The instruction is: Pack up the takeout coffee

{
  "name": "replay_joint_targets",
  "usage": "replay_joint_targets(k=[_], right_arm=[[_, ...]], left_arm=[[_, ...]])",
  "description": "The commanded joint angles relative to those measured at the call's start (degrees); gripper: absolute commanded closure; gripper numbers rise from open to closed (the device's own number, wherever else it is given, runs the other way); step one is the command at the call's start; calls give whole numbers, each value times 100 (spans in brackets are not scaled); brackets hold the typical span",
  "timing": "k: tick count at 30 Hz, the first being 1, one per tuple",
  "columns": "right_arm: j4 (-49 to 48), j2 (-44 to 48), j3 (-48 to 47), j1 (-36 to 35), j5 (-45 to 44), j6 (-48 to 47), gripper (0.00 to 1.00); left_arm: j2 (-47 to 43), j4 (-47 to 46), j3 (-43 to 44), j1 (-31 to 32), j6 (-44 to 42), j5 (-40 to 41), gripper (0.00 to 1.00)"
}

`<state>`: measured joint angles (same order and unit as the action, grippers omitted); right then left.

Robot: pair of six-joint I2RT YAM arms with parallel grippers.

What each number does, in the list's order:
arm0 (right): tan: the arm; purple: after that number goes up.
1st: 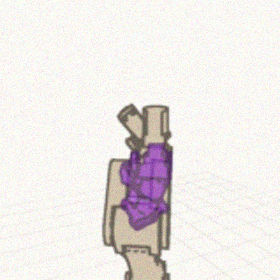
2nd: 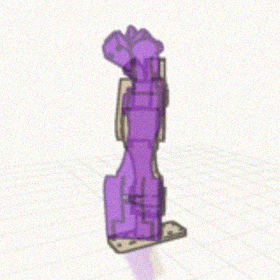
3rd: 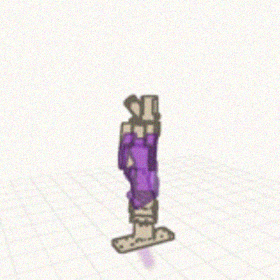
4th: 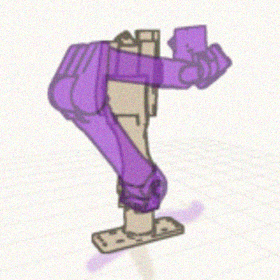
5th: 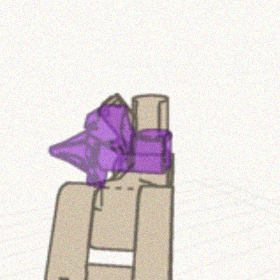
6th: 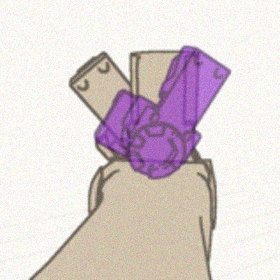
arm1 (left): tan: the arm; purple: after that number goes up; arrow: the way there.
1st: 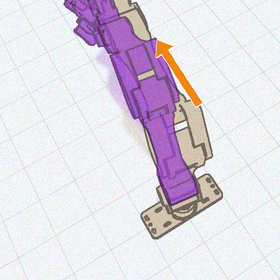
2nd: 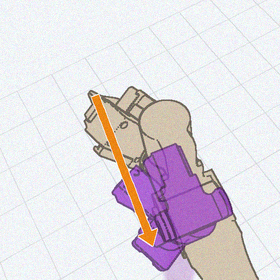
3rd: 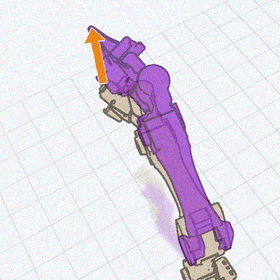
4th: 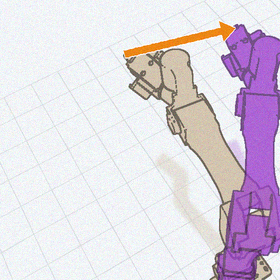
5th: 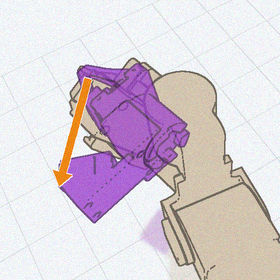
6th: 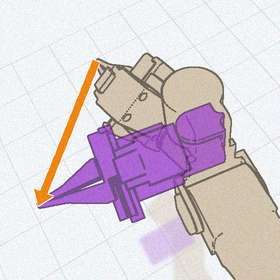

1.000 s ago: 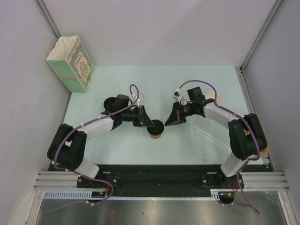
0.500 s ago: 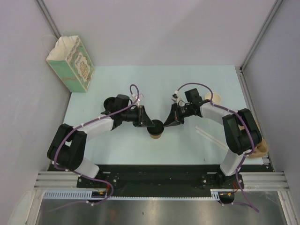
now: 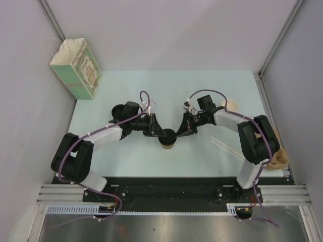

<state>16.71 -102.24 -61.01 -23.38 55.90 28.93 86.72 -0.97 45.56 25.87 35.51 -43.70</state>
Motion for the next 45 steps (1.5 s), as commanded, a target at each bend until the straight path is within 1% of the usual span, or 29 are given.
replay_joint_targets(k=[1,5,12,18,21,25,26,29,35,38,40,43,45], right_arm=[[482,-464,63,-185,-1485,-634,100],[605,-587,63,-229,-1933,-757,100],[693,-947,-86,-404,-2188,-827,100],[816,-1062,-156,-484,-2364,-880,100],[834,-860,-261,-553,-2110,-898,100],[720,-254,-455,-712,-1496,-872,100],[711,8,-481,-738,-1433,-880,100],[711,335,-552,-791,-1284,-862,100],[1150,433,-587,-572,-1213,-1047,100],[1194,520,-587,-405,-1090,-1038,96],[1168,617,-596,-352,-985,-1012,91],[1185,722,-649,-334,-932,-1003,82],[1220,758,-727,-317,-914,-1012,74]], left_arm=[[346,458,-100,94,-343,512,75],[407,458,-91,94,-343,503,76],[443,458,-100,94,-334,503,77],[407,458,-153,94,-325,512,78],[355,431,-153,94,-343,486,78],[214,387,-57,94,-334,380,78],[197,387,-39,103,-325,319,77],[109,326,32,94,-272,196,77],[-49,343,120,103,-272,213,77],[-111,352,155,111,-290,196,77],[-129,361,207,111,-307,195,77],[-155,361,286,112,-316,143,76],[-190,378,400,120,-325,108,74]])
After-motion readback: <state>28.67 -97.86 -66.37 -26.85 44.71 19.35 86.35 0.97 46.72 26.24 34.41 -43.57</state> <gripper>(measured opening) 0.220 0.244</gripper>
